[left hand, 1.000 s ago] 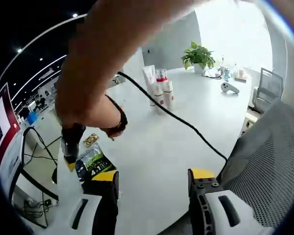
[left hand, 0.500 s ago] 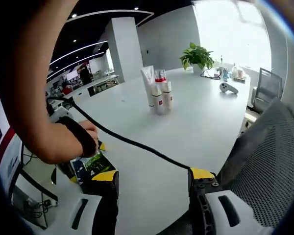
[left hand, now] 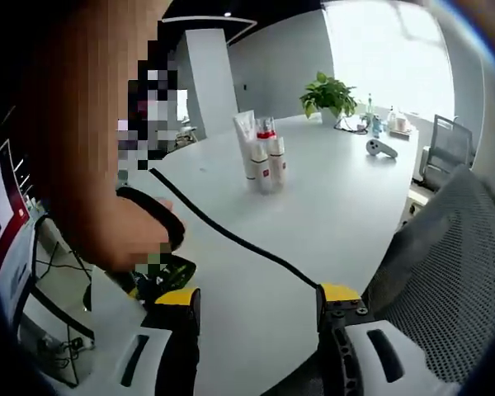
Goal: Arrange the skincare products in the storage area until every visible bottle or jar stands upright without overlapping.
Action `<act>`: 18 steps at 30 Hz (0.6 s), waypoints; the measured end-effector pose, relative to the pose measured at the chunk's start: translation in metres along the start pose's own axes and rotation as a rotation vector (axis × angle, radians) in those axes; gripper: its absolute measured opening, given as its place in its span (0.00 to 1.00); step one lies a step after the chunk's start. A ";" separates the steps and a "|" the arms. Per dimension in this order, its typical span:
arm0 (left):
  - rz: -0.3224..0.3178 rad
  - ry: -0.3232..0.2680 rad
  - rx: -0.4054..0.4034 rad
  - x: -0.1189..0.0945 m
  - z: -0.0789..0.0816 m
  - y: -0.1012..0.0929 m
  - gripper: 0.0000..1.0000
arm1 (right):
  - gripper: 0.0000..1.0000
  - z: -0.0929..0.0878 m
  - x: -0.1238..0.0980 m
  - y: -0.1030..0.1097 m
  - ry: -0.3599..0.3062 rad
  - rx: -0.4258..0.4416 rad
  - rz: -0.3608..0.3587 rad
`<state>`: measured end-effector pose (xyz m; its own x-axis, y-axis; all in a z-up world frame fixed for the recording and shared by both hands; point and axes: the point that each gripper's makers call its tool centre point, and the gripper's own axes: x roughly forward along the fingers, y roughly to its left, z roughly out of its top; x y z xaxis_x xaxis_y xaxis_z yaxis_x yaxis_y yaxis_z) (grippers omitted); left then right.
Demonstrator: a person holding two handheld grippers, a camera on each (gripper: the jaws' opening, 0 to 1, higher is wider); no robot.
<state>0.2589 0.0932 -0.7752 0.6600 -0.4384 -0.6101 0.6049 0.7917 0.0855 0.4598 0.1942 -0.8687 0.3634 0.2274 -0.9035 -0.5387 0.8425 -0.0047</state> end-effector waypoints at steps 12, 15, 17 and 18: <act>-0.018 -0.013 -0.002 0.001 0.002 -0.004 0.58 | 0.10 -0.001 0.001 -0.002 -0.030 -0.155 0.149; -0.020 -0.016 -0.008 0.000 0.002 -0.004 0.58 | 0.08 -0.001 -0.010 -0.004 -0.072 -0.153 0.183; -0.023 -0.022 -0.013 0.000 0.003 -0.004 0.58 | 0.06 0.000 -0.019 -0.005 -0.106 -0.155 0.220; -0.024 -0.022 -0.013 0.000 0.003 -0.004 0.58 | 0.06 -0.001 -0.025 -0.005 -0.121 -0.153 0.237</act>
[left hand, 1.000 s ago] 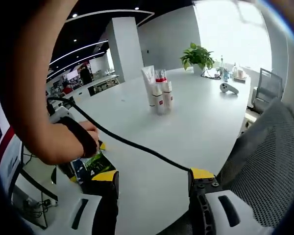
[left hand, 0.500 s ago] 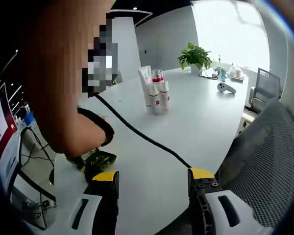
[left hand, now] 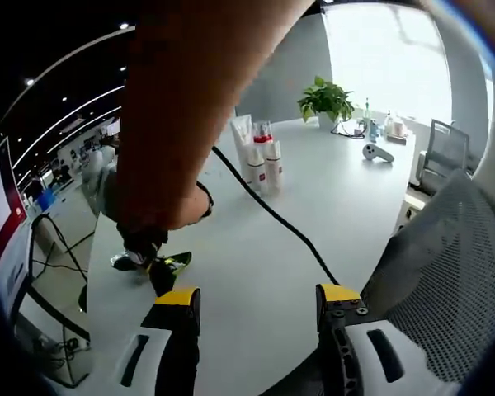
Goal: Arrange the skincare products in the storage area until every visible bottle or jar stands upright without overlapping.
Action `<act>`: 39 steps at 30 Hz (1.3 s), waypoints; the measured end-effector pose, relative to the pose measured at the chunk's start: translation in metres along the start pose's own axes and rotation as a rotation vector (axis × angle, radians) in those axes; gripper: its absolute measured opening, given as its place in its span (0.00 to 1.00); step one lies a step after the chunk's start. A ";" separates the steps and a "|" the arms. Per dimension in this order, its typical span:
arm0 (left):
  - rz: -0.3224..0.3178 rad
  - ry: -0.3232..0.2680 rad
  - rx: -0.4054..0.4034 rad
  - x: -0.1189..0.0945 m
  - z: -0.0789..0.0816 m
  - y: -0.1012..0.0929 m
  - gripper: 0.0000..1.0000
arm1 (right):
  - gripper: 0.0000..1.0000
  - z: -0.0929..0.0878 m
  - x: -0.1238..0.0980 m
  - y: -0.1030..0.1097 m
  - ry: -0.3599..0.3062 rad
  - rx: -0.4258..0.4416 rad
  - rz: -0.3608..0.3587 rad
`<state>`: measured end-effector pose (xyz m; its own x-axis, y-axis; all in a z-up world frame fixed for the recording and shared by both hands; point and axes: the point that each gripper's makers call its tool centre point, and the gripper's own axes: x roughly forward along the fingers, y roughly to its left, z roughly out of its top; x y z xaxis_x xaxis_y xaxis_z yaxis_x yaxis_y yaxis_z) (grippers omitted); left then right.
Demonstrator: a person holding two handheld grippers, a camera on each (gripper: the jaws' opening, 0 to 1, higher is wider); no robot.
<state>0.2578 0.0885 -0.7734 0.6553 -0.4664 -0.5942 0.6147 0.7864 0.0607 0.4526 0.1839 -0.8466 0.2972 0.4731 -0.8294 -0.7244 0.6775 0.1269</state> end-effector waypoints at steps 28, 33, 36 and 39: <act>-0.200 -0.583 -0.600 -0.067 0.099 0.025 0.58 | 0.05 -0.119 -0.233 0.055 -0.416 -0.235 -0.001; -0.323 -0.479 -0.573 -0.058 0.092 -0.004 0.45 | 0.05 -0.118 -0.246 0.073 -0.475 -0.292 0.008; -0.396 -0.453 -0.556 -0.060 0.092 -0.016 0.33 | 0.05 -0.119 -0.248 0.080 -0.475 -0.333 0.013; -0.498 -0.418 -0.644 -0.063 0.095 -0.024 0.25 | 0.05 -0.123 -0.246 0.089 -0.446 -0.436 0.021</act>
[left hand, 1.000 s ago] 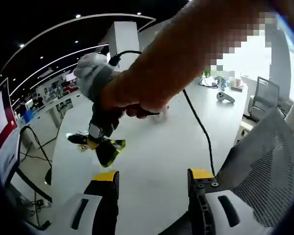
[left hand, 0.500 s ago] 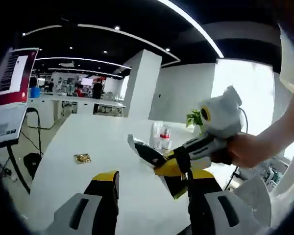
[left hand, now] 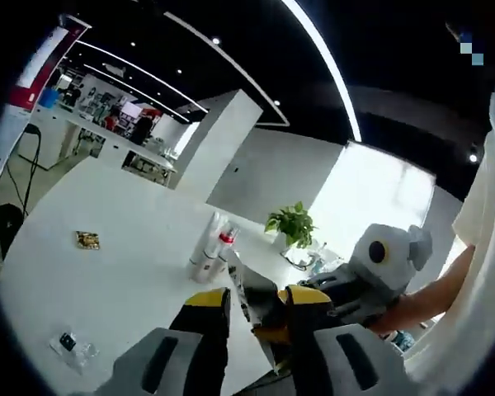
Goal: Arrange the skincare products in the storage area until every visible bottle or jar stands upright without overlapping.
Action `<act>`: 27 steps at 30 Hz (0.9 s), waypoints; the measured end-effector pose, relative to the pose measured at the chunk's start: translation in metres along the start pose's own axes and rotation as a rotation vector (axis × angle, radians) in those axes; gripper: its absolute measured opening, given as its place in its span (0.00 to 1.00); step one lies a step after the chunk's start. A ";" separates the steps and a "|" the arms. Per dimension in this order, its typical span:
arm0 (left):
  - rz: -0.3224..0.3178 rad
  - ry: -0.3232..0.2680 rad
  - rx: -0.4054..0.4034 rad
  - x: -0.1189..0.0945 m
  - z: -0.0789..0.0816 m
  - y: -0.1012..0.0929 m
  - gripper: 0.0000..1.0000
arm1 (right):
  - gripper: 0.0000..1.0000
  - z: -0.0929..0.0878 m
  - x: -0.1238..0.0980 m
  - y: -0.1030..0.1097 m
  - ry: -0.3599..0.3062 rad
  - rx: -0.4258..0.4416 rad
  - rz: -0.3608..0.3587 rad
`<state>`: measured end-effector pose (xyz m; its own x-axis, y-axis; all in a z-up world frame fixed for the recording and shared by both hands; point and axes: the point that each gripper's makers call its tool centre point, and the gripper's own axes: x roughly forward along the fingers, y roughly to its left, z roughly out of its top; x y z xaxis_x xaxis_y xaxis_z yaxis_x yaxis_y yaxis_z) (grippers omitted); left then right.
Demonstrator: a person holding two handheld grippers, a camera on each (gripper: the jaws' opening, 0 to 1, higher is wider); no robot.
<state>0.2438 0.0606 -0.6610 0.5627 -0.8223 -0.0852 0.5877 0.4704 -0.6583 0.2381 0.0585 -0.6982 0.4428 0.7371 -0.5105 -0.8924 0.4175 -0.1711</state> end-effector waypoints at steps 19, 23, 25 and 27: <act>0.013 -0.038 -0.051 -0.011 0.017 0.008 0.05 | 0.40 0.007 -0.008 -0.017 -0.126 0.312 0.095; -0.049 0.001 -0.009 -0.014 0.019 -0.004 0.05 | 0.53 0.008 -0.014 -0.016 -0.154 0.379 0.137; -0.080 0.035 0.046 -0.015 0.017 -0.011 0.05 | 0.56 0.010 -0.019 -0.010 -0.173 0.435 0.193; -0.104 0.060 0.064 -0.015 0.018 -0.015 0.05 | 0.62 0.012 -0.023 -0.007 -0.158 0.480 0.230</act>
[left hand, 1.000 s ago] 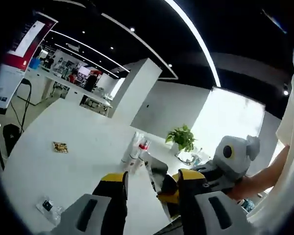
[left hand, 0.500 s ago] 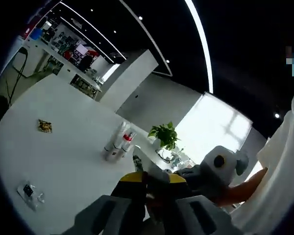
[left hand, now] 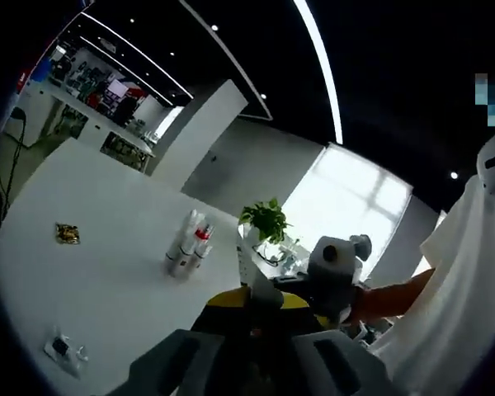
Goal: Arrange the skincare products in the storage area until every visible bottle or jar stands upright without overlapping.
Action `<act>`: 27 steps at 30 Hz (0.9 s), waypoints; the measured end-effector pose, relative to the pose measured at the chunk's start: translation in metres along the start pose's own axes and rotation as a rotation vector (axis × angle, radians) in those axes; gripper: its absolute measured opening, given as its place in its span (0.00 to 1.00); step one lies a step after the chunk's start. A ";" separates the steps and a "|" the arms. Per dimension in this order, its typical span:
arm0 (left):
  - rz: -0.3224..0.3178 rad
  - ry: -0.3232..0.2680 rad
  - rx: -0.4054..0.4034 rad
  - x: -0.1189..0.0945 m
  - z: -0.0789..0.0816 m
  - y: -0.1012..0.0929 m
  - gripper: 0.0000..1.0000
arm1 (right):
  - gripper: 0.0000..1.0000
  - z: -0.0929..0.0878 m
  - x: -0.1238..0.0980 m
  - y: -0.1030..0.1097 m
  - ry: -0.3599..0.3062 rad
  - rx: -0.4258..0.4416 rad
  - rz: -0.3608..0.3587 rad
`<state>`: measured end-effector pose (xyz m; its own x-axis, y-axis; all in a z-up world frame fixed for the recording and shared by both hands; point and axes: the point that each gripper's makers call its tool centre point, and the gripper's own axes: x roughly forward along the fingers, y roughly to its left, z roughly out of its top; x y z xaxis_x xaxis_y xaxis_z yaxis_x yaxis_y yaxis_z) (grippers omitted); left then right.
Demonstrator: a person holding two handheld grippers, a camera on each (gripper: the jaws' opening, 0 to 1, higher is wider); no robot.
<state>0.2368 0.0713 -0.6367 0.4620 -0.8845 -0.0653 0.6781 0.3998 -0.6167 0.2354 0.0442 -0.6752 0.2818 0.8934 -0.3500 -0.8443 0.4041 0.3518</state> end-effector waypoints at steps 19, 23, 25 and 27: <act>-0.271 0.076 -0.029 -0.004 -0.008 -0.054 0.05 | 0.04 0.013 -0.040 0.069 0.042 0.253 0.482; -0.294 -0.013 -0.096 -0.005 0.003 -0.056 0.06 | 0.03 0.018 -0.043 0.062 -0.028 0.274 0.431; -0.321 -0.069 -0.170 -0.007 0.010 -0.059 0.08 | 0.02 0.024 -0.046 0.063 -0.068 0.347 0.440; -0.334 -0.084 -0.191 -0.008 0.010 -0.060 0.12 | 0.02 0.022 -0.046 0.063 -0.075 0.351 0.438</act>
<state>0.1984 0.0566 -0.5918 0.2842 -0.9323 0.2235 0.6840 0.0338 -0.7287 0.1798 0.0329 -0.6176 -0.0186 0.9987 -0.0481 -0.6910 0.0219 0.7226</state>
